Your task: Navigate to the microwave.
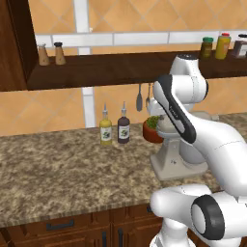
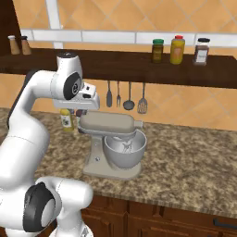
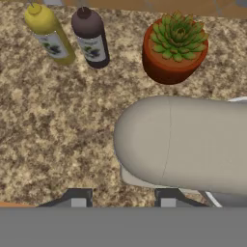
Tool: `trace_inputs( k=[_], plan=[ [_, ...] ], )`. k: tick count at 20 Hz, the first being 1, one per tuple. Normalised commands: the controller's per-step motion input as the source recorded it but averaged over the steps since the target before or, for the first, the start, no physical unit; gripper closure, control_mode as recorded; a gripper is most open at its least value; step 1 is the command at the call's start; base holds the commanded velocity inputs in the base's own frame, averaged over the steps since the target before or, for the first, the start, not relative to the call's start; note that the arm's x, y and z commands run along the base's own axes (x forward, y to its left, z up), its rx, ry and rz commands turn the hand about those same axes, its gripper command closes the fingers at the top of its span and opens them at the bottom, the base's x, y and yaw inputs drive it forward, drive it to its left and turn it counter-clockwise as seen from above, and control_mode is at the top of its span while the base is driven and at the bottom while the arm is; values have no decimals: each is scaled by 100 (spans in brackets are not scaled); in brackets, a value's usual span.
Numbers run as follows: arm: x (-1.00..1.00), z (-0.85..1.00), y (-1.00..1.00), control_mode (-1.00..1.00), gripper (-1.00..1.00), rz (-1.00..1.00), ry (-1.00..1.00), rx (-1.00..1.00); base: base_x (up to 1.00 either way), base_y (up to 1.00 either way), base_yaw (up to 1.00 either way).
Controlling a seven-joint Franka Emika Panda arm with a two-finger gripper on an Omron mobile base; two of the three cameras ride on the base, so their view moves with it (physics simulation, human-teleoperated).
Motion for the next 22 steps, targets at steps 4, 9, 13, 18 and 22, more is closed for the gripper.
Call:
trace_inputs(
  k=[4,9,13,18,22],
  plan=[
    [0,0,0,100,-100,0,0,0,-4,0,0],
    [0,0,0,100,-100,0,0,0,-71,0,19],
    [0,0,0,100,-100,0,0,0,-51,13,52],
    [0,0,0,100,-100,0,0,0,-14,30,63],
    [0,0,0,100,-100,0,0,0,-1,46,68]
  ],
)
